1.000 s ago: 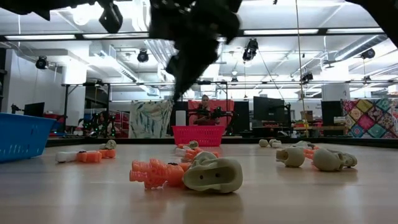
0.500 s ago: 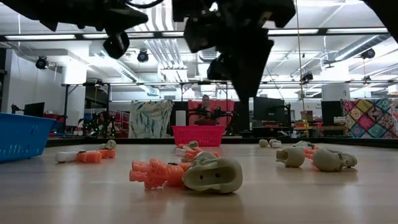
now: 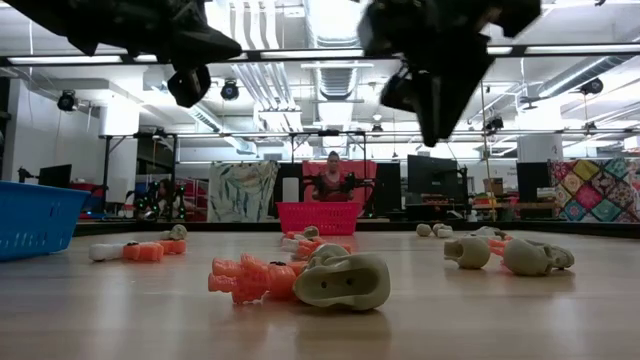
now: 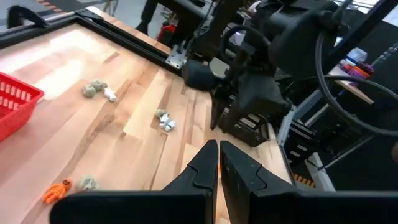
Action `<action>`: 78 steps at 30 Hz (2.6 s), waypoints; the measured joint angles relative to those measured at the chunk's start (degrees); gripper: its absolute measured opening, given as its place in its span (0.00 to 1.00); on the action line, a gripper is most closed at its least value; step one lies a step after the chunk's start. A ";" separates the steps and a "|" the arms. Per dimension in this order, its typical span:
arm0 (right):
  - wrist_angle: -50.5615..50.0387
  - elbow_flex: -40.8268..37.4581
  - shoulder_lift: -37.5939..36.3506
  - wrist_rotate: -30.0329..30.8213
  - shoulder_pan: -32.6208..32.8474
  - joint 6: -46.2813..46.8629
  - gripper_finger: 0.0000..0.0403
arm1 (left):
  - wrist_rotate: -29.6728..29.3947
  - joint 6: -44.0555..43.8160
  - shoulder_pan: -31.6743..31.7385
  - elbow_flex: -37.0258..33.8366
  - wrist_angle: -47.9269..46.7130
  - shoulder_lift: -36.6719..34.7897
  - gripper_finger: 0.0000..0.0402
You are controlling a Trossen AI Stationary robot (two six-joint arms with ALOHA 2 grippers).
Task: Sort Halloween decoration
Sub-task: Put the orange skeleton toy into the red bin
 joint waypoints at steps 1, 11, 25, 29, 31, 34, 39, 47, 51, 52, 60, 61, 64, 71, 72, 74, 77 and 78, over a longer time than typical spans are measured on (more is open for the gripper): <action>0.74 -1.97 -1.57 1.37 0.00 0.69 0.23 | -0.40 -0.02 0.00 0.00 0.02 0.10 0.00; 6.52 -15.93 -15.44 7.64 -0.13 6.17 0.19 | -1.43 -0.25 0.00 0.00 0.85 5.70 0.00; 23.84 -28.70 -28.61 13.23 -0.17 4.21 0.17 | -1.89 15.40 0.00 8.71 -6.24 19.78 0.00; 28.43 -29.56 -29.29 14.58 -0.25 2.76 0.17 | -2.06 27.13 0.00 12.30 -11.69 24.14 0.00; 30.00 -29.63 -29.29 15.16 -0.28 2.35 0.17 | -2.47 32.27 0.02 13.35 -13.19 26.20 0.00; 32.27 -29.69 -29.29 16.99 -0.42 2.26 0.17 | -4.02 39.18 0.07 14.33 -14.02 29.19 0.00; 36.10 -29.73 -29.29 18.98 -0.55 2.30 0.17 | -7.63 46.39 0.37 16.00 -14.13 33.88 0.00; 41.51 -29.73 -29.29 19.94 -0.55 2.81 0.18 | -7.92 49.47 2.31 18.03 -13.83 39.08 0.00; 41.96 -29.73 -29.29 19.96 -0.55 3.26 0.17 | -7.98 49.09 3.50 18.10 -13.56 40.89 0.01; 41.99 -29.73 -29.29 19.96 -0.55 3.33 0.17 | -8.04 49.09 3.73 18.10 -13.53 41.34 0.01; 44.02 -29.73 -29.29 20.31 -0.55 3.90 0.18 | -13.25 49.59 4.70 18.10 -10.44 44.08 0.13; 44.32 -29.73 -29.29 20.31 -0.55 3.90 0.18 | -14.56 50.04 4.75 18.10 -9.89 44.34 0.14; 44.55 -29.73 -29.29 20.31 -0.55 3.90 0.17 | -15.74 52.51 4.99 18.08 -9.62 44.68 0.19; 44.76 -30.63 -29.29 20.33 -0.55 5.40 0.16 | -15.32 55.52 5.38 18.05 -8.67 46.06 0.26; 44.80 -30.79 -29.29 20.34 -0.55 5.41 0.16 | -15.30 55.51 5.44 18.05 -8.33 46.40 0.26; 44.89 -31.21 -29.29 20.34 -0.55 5.46 0.16 | -15.01 55.49 5.53 18.00 -7.68 47.14 0.26; 45.10 -31.48 -29.25 20.34 -0.55 5.91 0.16 | -14.89 55.45 5.51 17.99 -5.85 48.47 0.26; 45.21 -31.50 -29.25 20.36 -0.55 5.94 0.16 | -14.87 55.49 5.49 17.99 -5.29 48.92 0.26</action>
